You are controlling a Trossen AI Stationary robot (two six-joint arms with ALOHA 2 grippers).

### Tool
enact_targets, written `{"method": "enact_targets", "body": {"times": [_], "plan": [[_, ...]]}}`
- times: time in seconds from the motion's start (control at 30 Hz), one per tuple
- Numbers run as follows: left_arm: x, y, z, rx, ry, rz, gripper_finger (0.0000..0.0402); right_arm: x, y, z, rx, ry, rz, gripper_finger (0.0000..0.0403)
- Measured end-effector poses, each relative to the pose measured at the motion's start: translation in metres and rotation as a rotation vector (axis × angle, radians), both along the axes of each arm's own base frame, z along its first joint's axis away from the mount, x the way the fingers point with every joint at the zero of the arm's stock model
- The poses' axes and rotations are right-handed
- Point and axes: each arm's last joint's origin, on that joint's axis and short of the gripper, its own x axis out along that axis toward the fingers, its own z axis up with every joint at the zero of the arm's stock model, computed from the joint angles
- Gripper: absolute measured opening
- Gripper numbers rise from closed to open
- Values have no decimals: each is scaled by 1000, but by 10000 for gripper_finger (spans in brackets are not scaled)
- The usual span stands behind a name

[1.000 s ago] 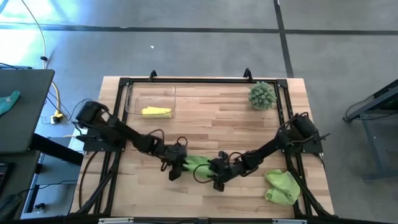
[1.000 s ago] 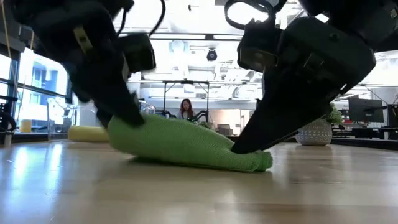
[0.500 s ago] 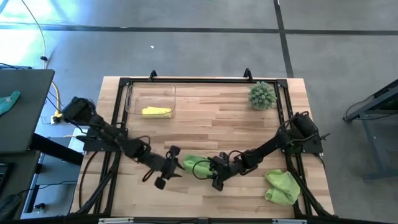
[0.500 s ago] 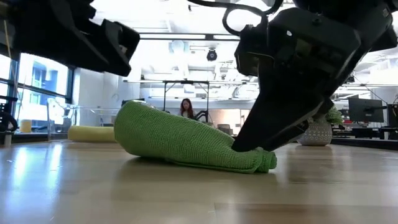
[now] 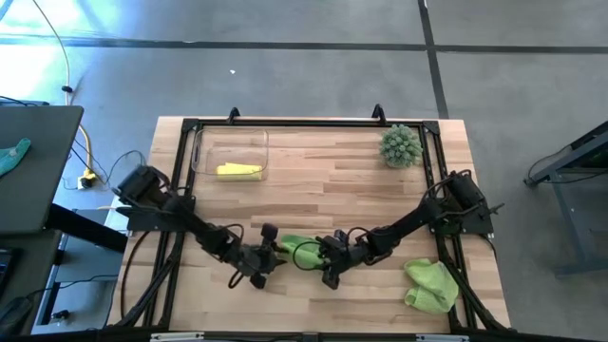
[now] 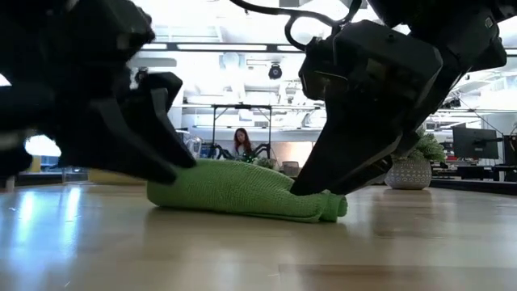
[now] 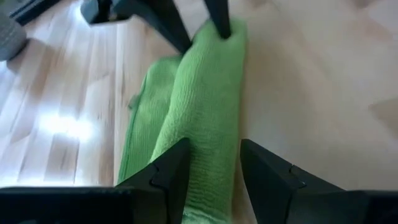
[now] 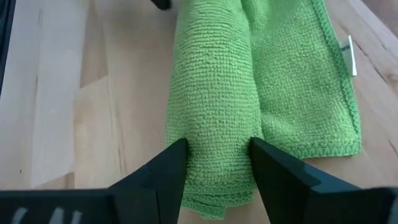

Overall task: Roll microfiber towels into tight, uniform cylinder then place into a basket
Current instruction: Roll the green microfiber cloth

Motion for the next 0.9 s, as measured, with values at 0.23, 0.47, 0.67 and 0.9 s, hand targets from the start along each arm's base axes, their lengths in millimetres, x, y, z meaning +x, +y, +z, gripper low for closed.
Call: {"method": "enact_targets", "body": {"times": [0.23,0.47,0.67,0.9], "plan": [[4,10,-11,-53,27,73,133,0,0,0,-1,-3,-2,171],[14,40,-17,-529,123,246,133,-2,-1,11,-22,-8,118,171],[17,53,-17,-825,161,369,133,-12,-1,47,-69,-58,234,171],[19,55,-16,-1035,204,410,133,-19,29,65,-409,-282,347,171]]}}
